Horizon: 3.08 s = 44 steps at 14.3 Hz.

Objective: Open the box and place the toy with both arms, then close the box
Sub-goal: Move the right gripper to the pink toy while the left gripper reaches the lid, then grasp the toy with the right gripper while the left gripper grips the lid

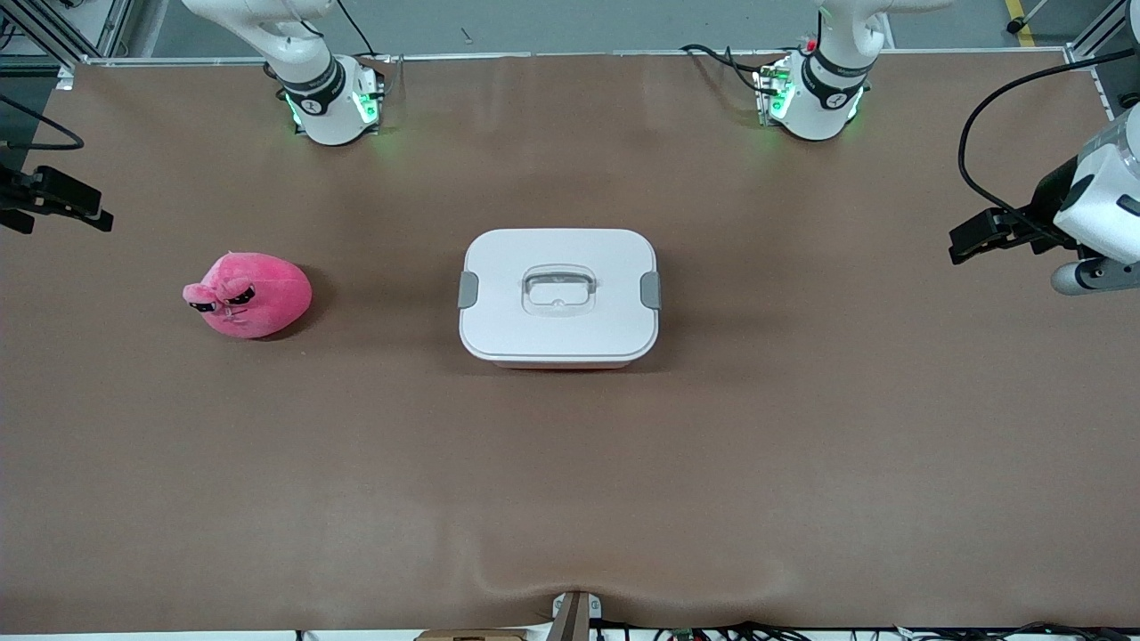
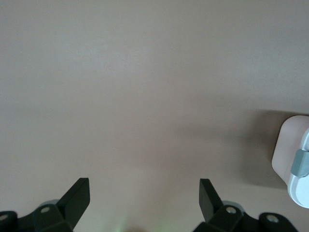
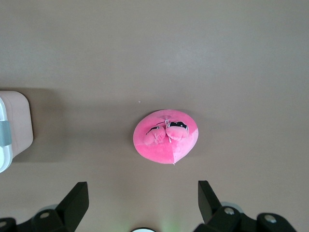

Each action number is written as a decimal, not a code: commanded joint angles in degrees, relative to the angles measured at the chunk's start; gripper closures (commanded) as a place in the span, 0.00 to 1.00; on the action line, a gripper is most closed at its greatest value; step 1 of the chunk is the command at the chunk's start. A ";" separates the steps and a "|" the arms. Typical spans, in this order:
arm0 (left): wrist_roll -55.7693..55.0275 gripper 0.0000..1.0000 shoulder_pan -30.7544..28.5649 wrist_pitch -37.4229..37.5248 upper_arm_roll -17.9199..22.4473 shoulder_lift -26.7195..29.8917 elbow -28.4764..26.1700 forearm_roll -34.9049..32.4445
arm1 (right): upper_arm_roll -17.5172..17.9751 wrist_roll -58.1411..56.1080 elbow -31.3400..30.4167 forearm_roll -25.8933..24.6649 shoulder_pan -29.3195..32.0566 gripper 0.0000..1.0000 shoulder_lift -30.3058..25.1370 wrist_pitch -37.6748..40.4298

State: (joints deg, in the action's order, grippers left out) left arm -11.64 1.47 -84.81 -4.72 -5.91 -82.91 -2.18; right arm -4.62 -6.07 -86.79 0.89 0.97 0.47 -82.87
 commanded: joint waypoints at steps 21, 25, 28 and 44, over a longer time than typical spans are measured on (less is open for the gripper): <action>-64.82 0.00 9.14 -7.02 -16.72 -6.82 -1.02 -0.63 | -0.12 -6.49 -26.31 0.51 0.44 0.00 -1.87 -17.94; -85.51 0.00 16.62 -14.23 -16.64 -10.87 -1.81 -0.81 | -0.12 -13.69 -28.70 -0.80 0.17 0.00 -1.70 -17.94; -100.37 0.00 20.93 -23.45 -16.72 -14.91 -1.81 -0.81 | -0.03 -13.88 -32.81 -0.81 0.35 0.00 -1.61 -22.31; -138.73 0.46 32.90 -36.30 -16.63 -27.93 -1.72 -19.09 | -0.03 -19.15 -38.28 -0.72 1.58 0.53 3.49 -34.11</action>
State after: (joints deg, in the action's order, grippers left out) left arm -148.83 34.13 -120.04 -21.46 -33.28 -85.39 -20.06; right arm -5.14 -24.26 -124.84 0.43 1.65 4.80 -117.21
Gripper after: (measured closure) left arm 0.410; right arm 0.502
